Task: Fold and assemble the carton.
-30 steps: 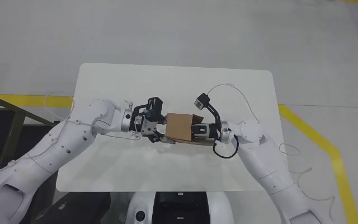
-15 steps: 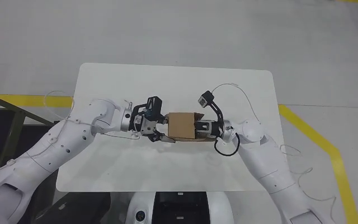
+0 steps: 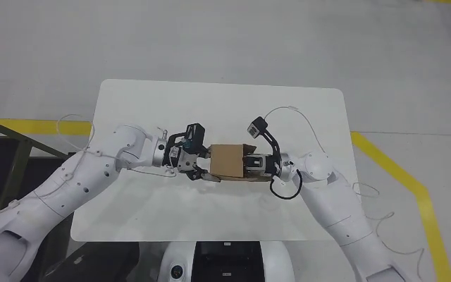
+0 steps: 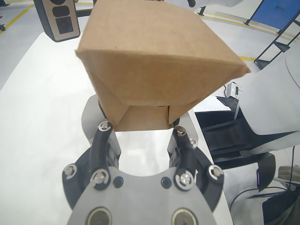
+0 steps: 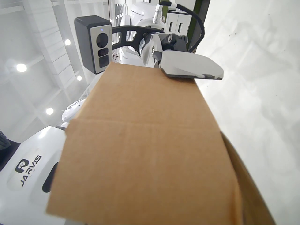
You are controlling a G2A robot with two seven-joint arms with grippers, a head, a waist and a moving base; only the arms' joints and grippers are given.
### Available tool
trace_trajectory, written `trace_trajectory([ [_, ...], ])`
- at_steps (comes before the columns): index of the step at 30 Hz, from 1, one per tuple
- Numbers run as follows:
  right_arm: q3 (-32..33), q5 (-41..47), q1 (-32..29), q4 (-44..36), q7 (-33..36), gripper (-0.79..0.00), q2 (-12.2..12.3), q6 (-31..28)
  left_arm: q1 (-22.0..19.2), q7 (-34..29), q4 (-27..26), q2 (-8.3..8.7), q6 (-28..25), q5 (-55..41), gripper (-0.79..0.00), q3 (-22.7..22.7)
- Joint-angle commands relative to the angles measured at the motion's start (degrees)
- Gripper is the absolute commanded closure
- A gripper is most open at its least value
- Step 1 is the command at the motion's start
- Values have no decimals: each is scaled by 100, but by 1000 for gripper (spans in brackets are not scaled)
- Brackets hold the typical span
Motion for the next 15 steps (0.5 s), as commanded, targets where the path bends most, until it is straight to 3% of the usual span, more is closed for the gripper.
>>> trace_trajectory([
  [1, -72, -10, 44, 42, -44, 0, -16, 0, -7, 15, -4, 2, 0, -8, -296, 8],
  [15, -311, 46, 153, 226, -136, 0, -62, -59, -53, 104, -38, 39, 0, 10, -299, 68],
])
